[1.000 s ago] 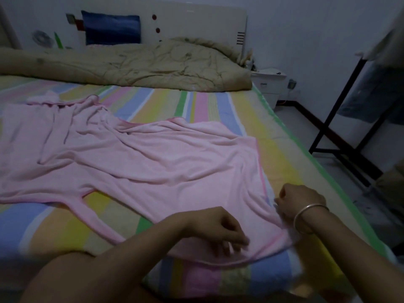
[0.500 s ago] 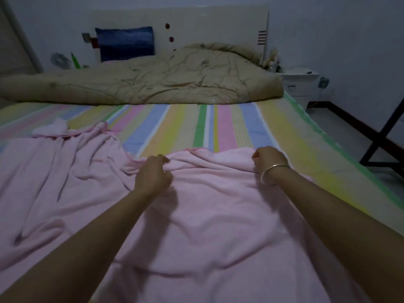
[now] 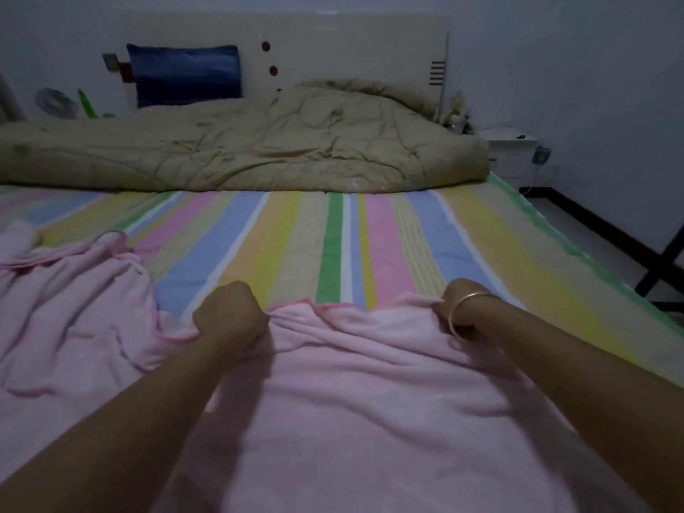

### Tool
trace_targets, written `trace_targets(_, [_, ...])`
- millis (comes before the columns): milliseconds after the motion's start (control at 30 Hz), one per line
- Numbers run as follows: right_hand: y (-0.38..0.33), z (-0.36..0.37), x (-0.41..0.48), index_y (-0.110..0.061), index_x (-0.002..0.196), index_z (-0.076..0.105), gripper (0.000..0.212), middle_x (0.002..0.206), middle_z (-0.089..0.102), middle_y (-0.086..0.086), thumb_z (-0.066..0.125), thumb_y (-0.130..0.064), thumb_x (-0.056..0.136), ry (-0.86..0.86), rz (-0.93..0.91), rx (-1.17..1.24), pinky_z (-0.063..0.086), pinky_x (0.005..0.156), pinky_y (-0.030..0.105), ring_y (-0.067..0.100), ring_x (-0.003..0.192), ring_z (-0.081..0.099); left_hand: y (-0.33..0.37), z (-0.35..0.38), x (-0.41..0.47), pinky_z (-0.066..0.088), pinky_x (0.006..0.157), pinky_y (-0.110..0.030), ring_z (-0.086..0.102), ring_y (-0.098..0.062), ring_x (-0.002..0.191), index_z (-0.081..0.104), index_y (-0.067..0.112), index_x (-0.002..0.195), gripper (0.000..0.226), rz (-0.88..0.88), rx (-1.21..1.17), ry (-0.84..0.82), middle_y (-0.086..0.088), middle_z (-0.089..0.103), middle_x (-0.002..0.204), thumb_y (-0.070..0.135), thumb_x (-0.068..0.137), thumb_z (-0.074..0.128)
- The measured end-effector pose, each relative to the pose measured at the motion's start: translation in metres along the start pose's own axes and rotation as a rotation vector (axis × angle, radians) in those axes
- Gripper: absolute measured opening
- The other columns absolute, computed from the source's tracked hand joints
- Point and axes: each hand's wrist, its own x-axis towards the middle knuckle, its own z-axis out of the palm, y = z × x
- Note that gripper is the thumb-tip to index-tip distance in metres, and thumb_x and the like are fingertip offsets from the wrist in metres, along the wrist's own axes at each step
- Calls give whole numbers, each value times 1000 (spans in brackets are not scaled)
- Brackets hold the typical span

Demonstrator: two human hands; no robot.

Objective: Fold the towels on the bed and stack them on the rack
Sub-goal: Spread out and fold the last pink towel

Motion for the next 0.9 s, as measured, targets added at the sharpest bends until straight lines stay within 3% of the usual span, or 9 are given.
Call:
trace_targets(100, [1,-24,39,-6,76,67,10,78,68,14,70,-15,75,137,95,565,54,65,29,24,71,64,21,-14,36,44,69,-32,65,-33,93,74,11,87,17,-44,-154,96,-13,70,95,25,79,68])
trace_targets(167, [2,-40,70,-10,74,59,18,79,66,11,64,-27,74,200,105,892,57,71,34,28,77,67,38,-20,53,43,73,-34,61,-36,99,70,11,97,17,20,-270,209,-14,68,102,19,86,60])
trace_targets(267, [13,-38,121,-12,81,64,43,86,70,4,63,-50,61,452,70,911,55,83,40,25,85,67,59,-9,69,44,82,-39,57,-36,105,55,12,116,27,204,-381,239,-16,64,113,21,92,51])
trace_targets(367, [-8,-38,108,-19,107,60,25,107,64,2,63,-23,83,494,-74,875,45,81,27,22,94,60,78,22,85,41,101,-43,48,-35,123,32,11,141,57,345,-396,75,-19,50,136,34,92,52])
trace_targets(433, [-12,-25,120,-17,126,51,42,122,59,7,60,-11,86,413,-151,872,40,82,23,24,102,58,85,45,96,27,114,-47,28,-33,141,9,15,153,79,370,-287,-1,-16,25,155,48,92,47])
trace_targets(533, [-13,5,137,-26,151,16,76,147,37,13,57,-15,88,292,-173,592,37,99,30,30,124,47,82,76,106,15,117,-53,8,-29,148,-4,28,154,81,397,-34,0,-5,2,162,64,92,32])
trace_targets(600, [-13,22,148,-27,152,-5,81,159,13,9,50,-28,93,270,-194,246,22,114,39,30,142,22,80,86,113,14,115,-58,3,-31,147,0,40,152,78,422,98,34,-3,-3,162,75,87,23])
trace_targets(700, [-17,26,163,-36,151,-3,66,160,-8,-6,25,-55,95,204,-143,-159,-10,115,54,29,146,-13,71,79,136,10,112,-61,-8,-30,148,4,47,150,85,440,196,30,-3,-11,162,87,76,14])
trace_targets(900, [-13,22,179,-34,151,-8,70,159,-15,-10,6,-67,91,165,-44,-361,-16,107,65,31,145,-17,54,90,145,5,113,-62,6,-29,148,20,33,151,95,247,235,51,-4,10,162,87,75,4])
